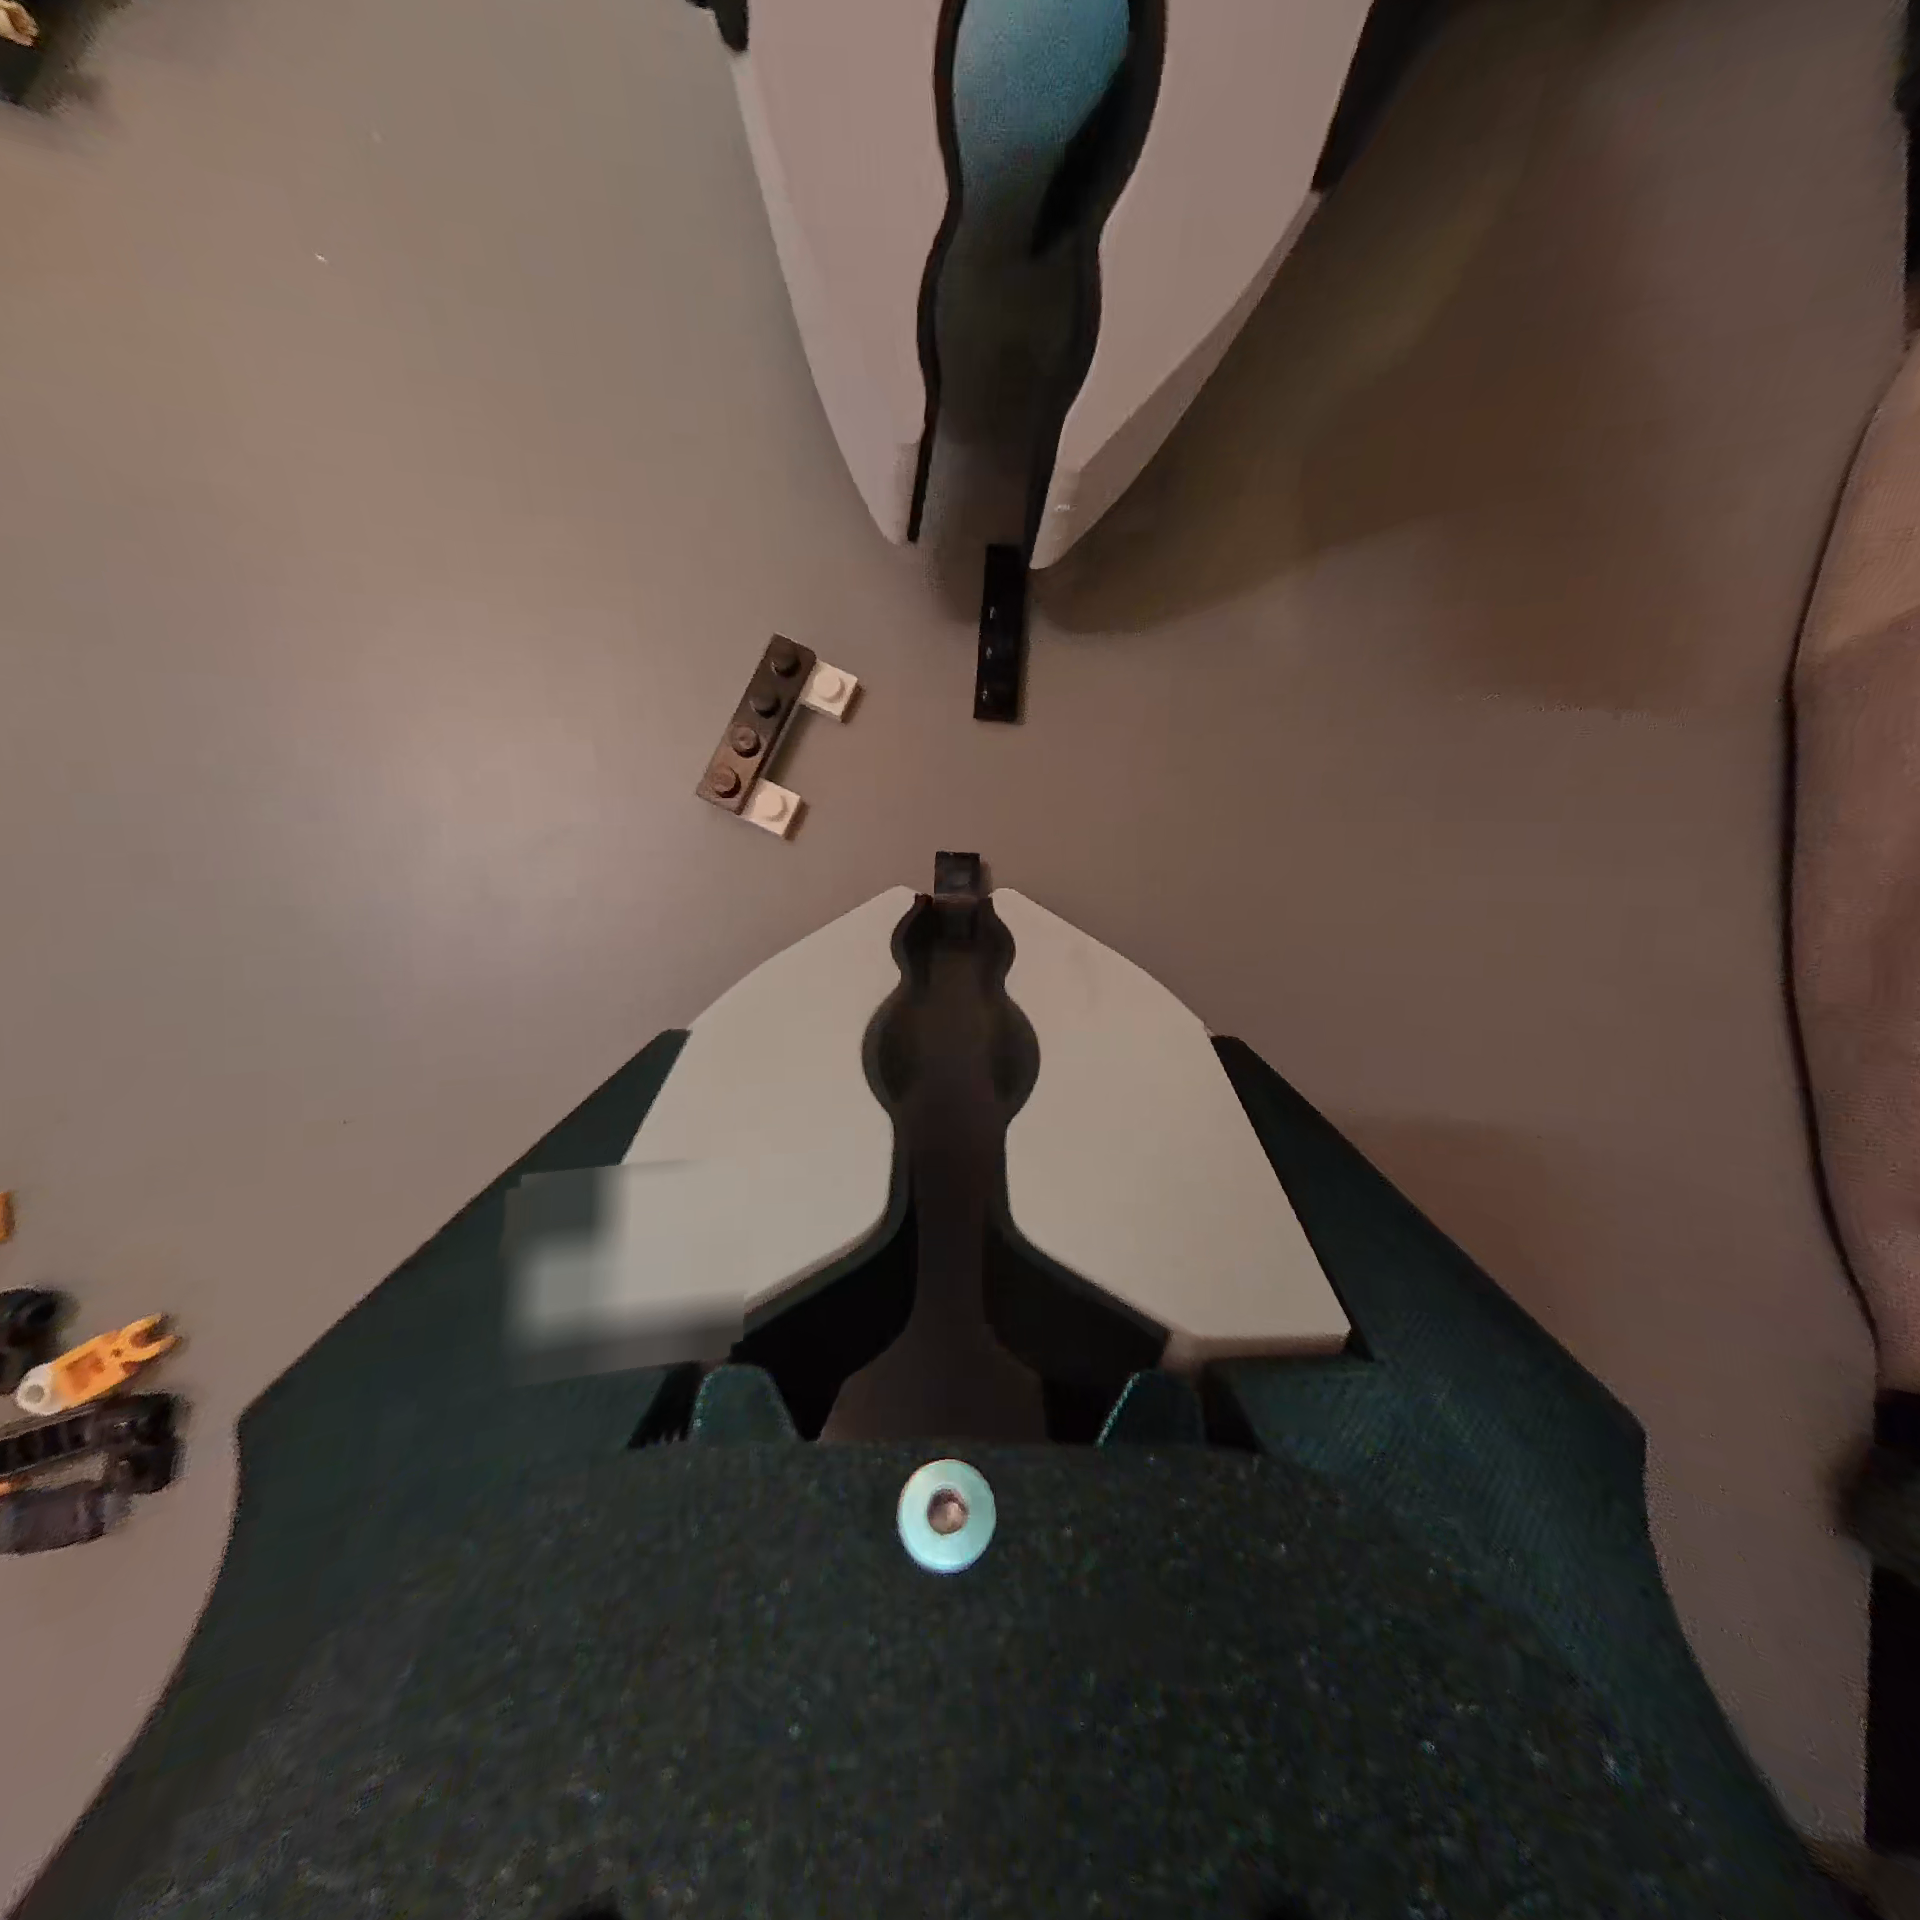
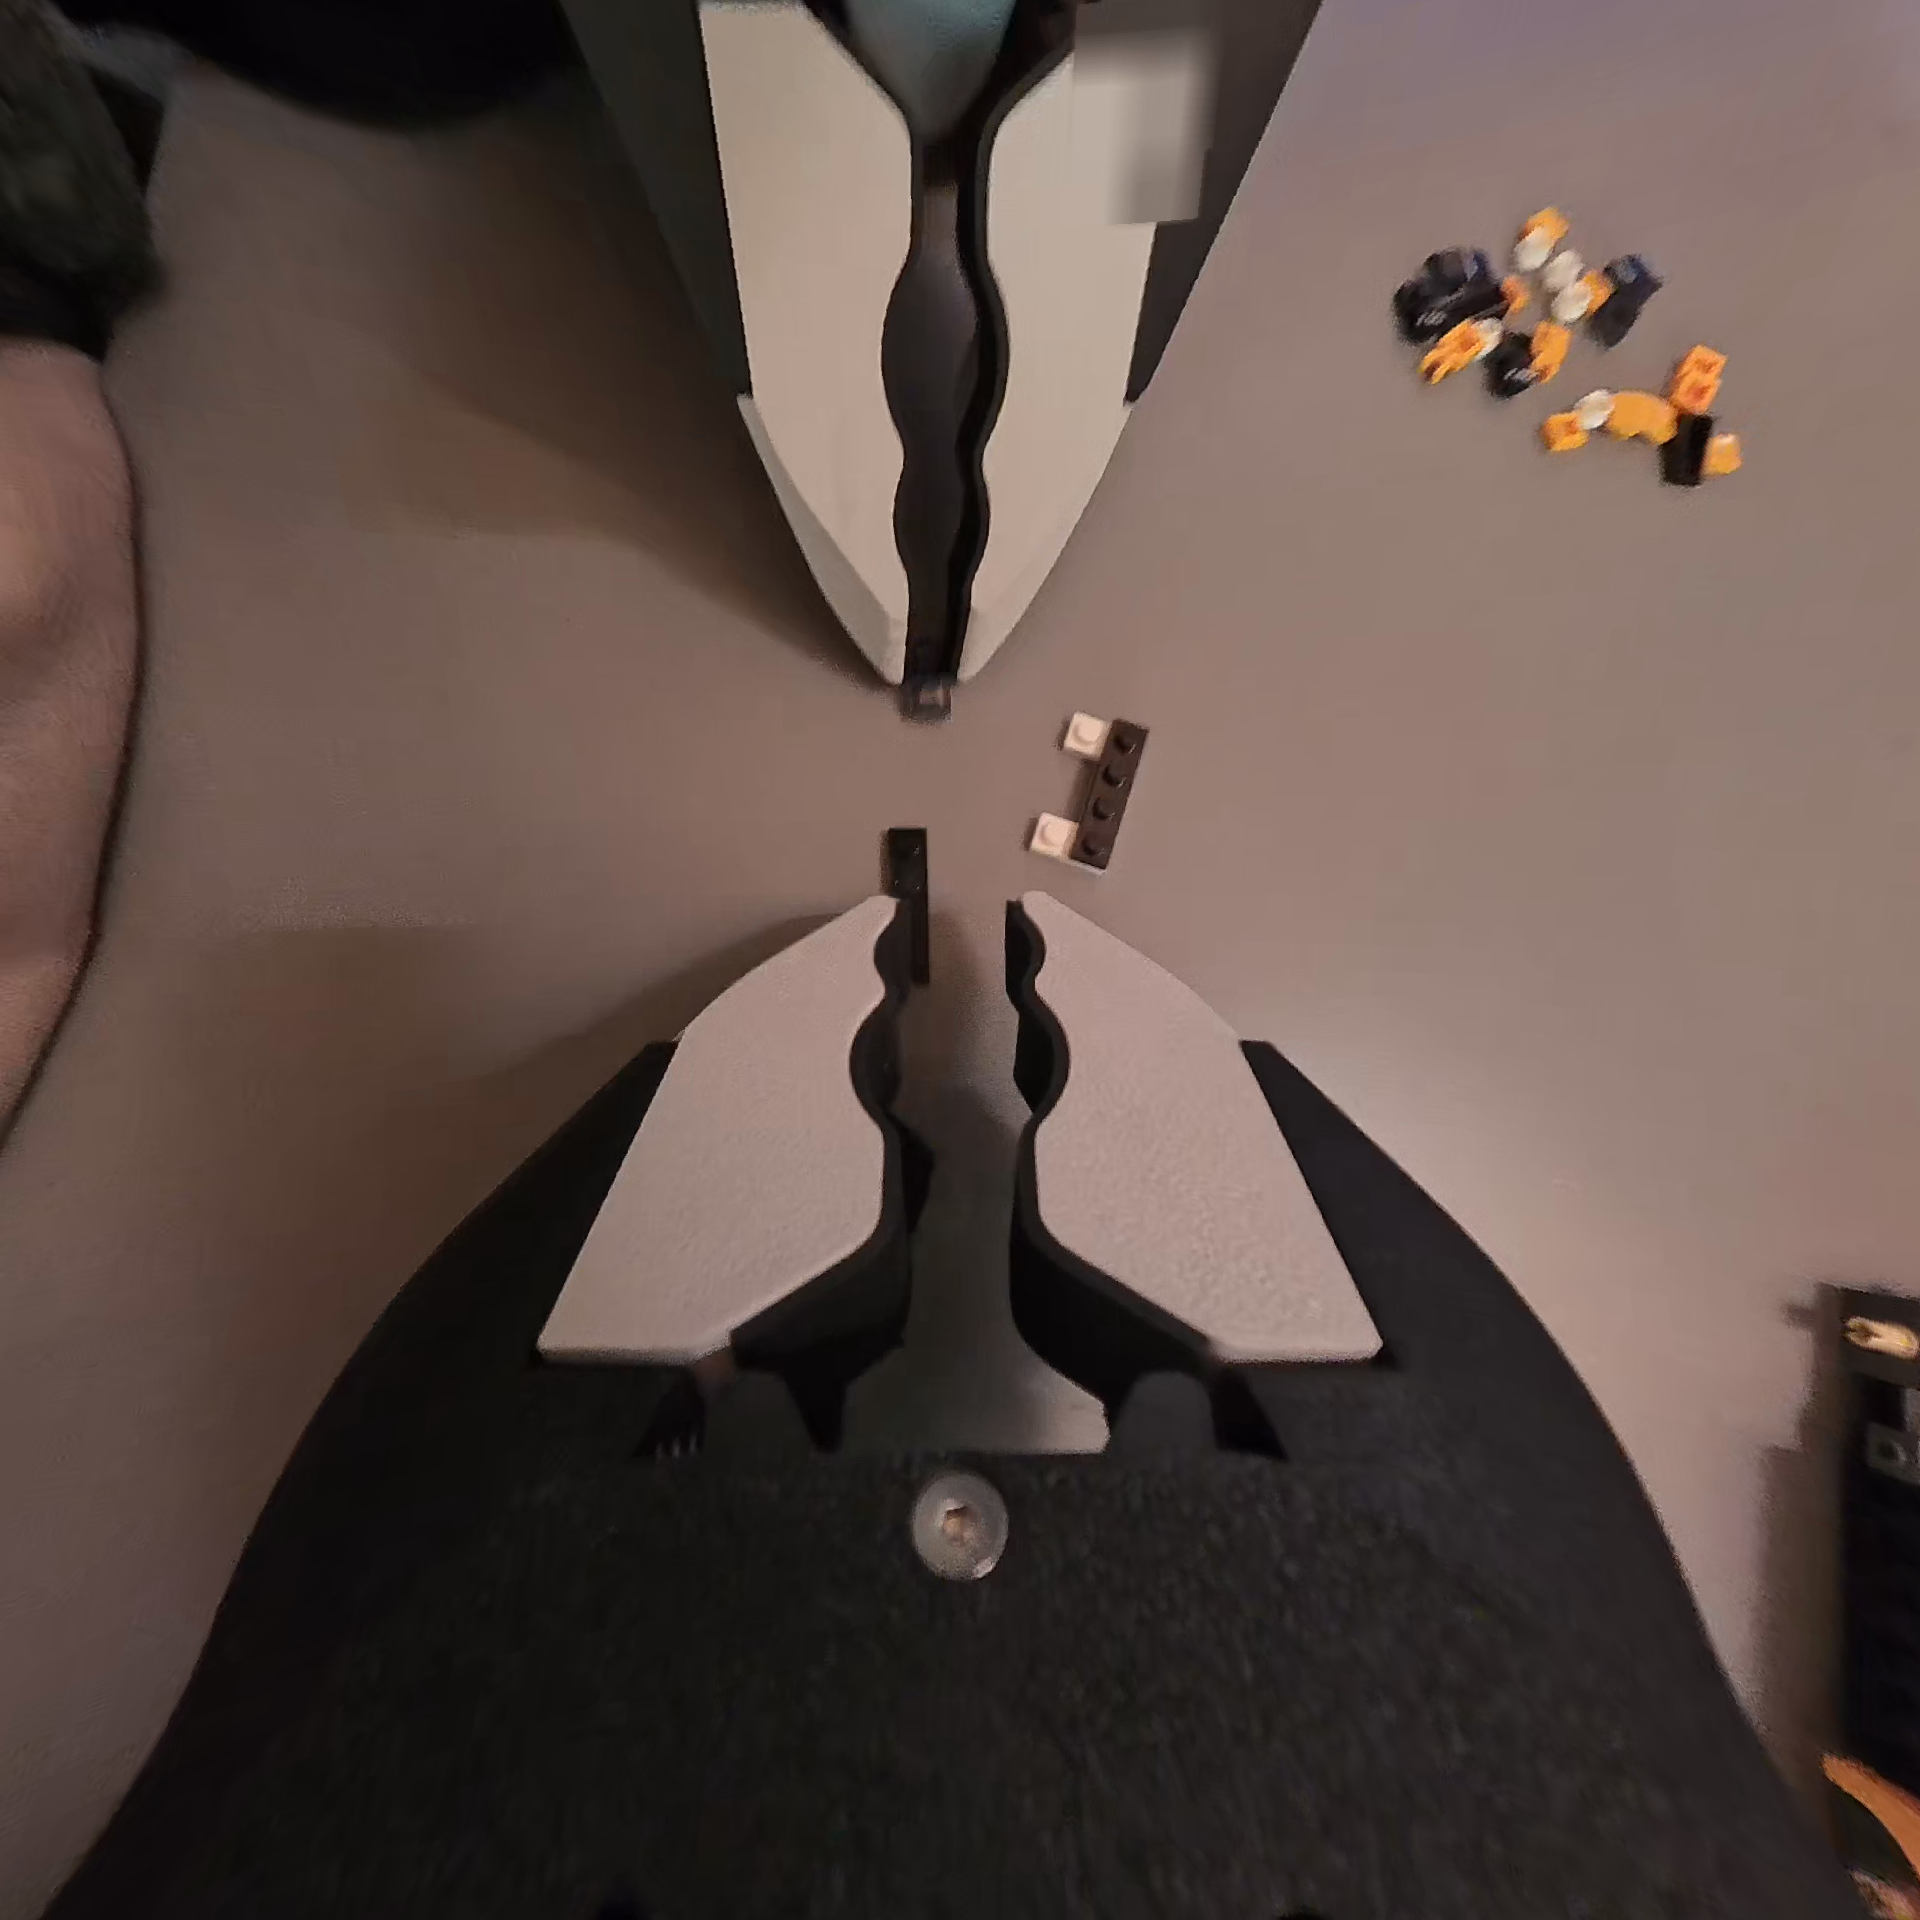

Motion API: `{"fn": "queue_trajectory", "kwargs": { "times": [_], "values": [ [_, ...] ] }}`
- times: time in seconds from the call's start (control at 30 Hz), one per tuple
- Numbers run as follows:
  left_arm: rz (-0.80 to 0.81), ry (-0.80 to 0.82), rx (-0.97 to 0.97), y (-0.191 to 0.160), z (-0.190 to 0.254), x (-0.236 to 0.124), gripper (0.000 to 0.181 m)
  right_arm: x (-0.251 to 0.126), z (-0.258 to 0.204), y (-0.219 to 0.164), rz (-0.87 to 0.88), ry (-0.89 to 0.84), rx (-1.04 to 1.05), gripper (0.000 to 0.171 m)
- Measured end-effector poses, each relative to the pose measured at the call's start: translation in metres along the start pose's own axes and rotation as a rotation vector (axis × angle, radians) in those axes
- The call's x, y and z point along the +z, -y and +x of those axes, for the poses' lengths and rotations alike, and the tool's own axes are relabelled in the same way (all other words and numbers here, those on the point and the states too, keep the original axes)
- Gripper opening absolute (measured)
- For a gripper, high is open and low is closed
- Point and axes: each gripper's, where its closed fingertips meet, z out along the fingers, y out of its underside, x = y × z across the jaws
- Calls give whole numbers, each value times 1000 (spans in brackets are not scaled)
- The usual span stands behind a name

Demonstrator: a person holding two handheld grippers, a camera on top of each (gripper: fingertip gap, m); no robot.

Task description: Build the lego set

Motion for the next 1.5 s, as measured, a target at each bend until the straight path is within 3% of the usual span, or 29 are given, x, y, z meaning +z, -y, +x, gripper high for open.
{"fn": "queue_trajectory", "kwargs": {
  "times": [0.27,0.5,0.67,0.77,0.9,1.2,1.5],
  "values": [
    [564,-526,-559,70,6,-41,7,-25,8,32,266,11,52,15],
    [706,-683,-660,86,6,-56,7,-40,4,54,439,180,259,12],
    [672,-583,-608,86,7,-47,7,-45,5,56,487,327,447,13],
    [602,-411,-484,82,7,-35,7,-41,4,52,462,341,464,14],
    [572,-296,-387,83,8,-32,7,-35,1,49,430,341,456,11],
    [546,-241,-320,83,11,-30,7,-34,1,47,436,361,456,8],
    [518,-275,-239,80,23,-21,8,-34,-12,40,409,376,298,8]
  ]
}}
